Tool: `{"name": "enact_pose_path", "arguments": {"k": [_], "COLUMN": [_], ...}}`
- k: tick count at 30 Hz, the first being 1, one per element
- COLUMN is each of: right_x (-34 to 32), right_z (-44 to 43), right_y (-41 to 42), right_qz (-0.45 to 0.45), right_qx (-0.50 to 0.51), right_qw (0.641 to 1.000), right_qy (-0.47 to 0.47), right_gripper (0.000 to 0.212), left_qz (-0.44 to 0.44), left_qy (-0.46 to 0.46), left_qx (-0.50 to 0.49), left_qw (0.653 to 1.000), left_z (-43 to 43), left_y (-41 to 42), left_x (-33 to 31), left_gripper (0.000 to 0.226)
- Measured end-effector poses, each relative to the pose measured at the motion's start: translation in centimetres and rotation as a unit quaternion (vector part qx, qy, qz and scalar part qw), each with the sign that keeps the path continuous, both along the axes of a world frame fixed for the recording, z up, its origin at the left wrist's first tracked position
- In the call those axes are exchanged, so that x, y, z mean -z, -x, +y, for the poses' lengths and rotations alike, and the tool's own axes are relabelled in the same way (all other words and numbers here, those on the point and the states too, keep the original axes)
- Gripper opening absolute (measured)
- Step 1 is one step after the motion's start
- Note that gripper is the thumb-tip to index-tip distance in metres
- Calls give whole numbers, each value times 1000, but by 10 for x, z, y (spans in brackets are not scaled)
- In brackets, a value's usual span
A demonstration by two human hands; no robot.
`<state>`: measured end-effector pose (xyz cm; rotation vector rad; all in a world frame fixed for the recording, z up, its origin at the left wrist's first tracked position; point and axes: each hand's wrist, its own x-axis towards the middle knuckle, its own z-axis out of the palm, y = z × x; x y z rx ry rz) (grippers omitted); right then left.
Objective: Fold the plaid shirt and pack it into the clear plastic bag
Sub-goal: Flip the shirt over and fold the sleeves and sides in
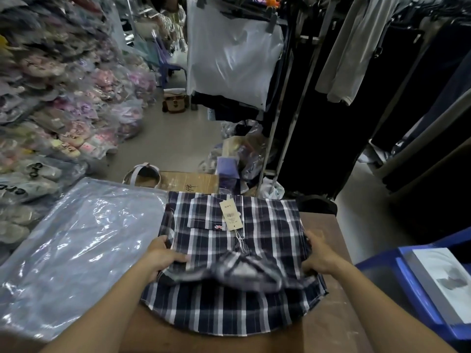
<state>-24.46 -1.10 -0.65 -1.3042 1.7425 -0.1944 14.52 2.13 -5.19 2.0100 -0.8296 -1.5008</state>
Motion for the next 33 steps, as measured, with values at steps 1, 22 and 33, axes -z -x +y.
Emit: {"name": "enact_pose_path", "arguments": {"k": [1, 22, 33], "right_x": [3, 34, 28], "right_z": [1, -4, -5], "right_y": [1, 5, 27], "right_qz": [-9, -210, -70], "right_qx": [17, 190, 30], "right_qw": [1000, 947, 963], "right_qy": [7, -149, -257], "right_gripper": [79, 45, 51], "left_qz": [-1, 174, 112], "left_qy": [-2, -58, -158], "left_qx": [4, -31, 129], "left_qw": [1000, 982, 973], "left_z": [2, 9, 0], "left_y": [3, -20, -27], "left_x": [-5, -12, -15], "left_gripper": [97, 36, 73]}}
